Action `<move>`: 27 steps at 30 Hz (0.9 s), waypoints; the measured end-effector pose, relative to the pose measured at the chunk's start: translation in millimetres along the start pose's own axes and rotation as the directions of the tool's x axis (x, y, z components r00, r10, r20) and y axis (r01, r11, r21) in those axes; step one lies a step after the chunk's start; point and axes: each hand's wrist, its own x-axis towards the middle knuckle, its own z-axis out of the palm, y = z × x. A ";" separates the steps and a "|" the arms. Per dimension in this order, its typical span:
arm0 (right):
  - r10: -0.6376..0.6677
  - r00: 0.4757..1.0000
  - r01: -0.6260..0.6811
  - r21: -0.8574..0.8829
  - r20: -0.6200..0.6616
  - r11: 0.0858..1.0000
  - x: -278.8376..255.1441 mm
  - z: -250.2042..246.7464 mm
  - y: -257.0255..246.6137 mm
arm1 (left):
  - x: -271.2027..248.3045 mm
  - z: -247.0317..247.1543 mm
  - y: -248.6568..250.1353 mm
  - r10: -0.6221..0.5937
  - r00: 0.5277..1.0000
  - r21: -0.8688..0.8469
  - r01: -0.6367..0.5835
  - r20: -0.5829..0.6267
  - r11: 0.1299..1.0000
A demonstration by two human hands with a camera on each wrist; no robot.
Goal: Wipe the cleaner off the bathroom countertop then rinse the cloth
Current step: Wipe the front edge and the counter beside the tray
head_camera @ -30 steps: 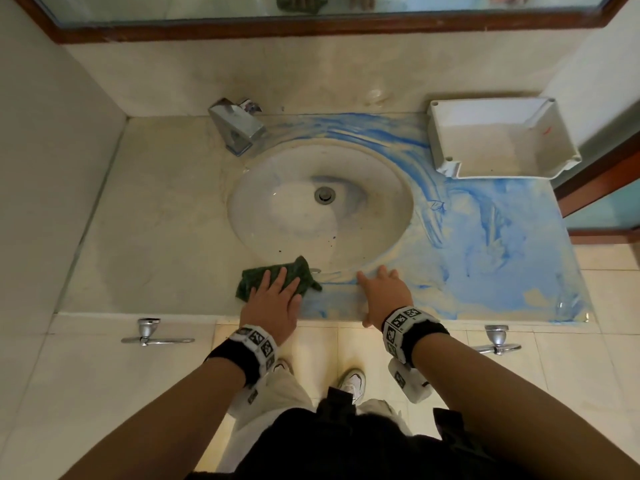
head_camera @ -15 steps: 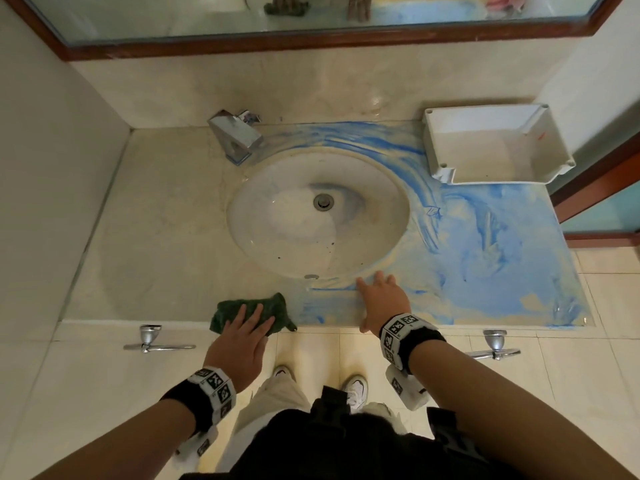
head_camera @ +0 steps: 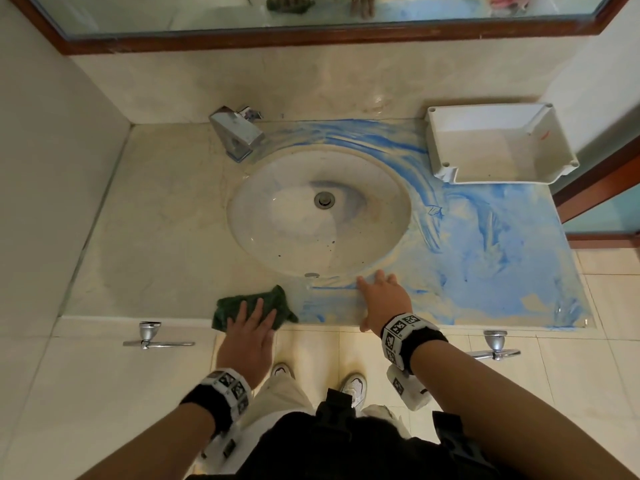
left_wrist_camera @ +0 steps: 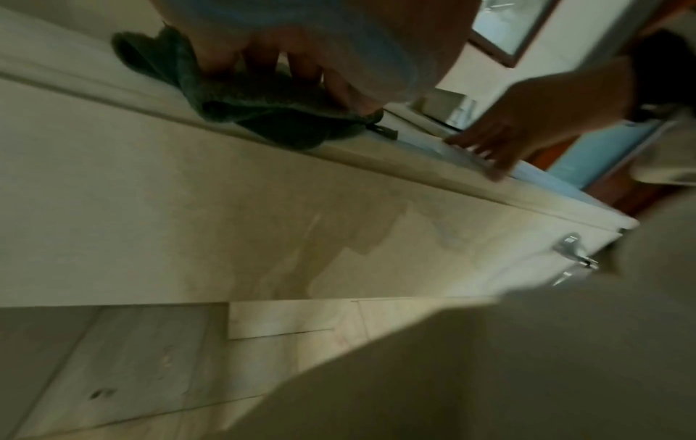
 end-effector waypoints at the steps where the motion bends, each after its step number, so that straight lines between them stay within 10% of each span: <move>1: 0.001 1.000 -0.001 -0.002 0.001 1.000 0.5 -0.1 -0.4 | -2.8 5.8 8.6 0.020 1.000 0.013 -0.020 0.012 1.000; 6: 0.005 1.000 -0.005 -0.023 0.003 1.000 1.6 -0.1 -1.8 | -3.4 3.0 -7.3 0.073 0.997 0.066 -0.072 -0.007 0.995; 13: -0.001 1.000 0.000 -0.025 -0.018 1.000 0.5 1.1 -0.7 | 13.5 -16.8 -47.3 -0.227 0.972 -0.060 0.223 -0.062 0.973; 21: 0.003 1.000 -0.004 -0.033 -0.010 0.999 1.5 1.0 -0.9 | 0.8 6.9 27.7 0.110 0.992 0.066 -0.114 0.062 0.991; 27: 0.000 1.000 0.000 -0.027 -0.011 1.000 0.7 1.3 0.6 | 7.3 -13.2 -18.6 0.159 0.985 0.111 -0.166 0.065 0.980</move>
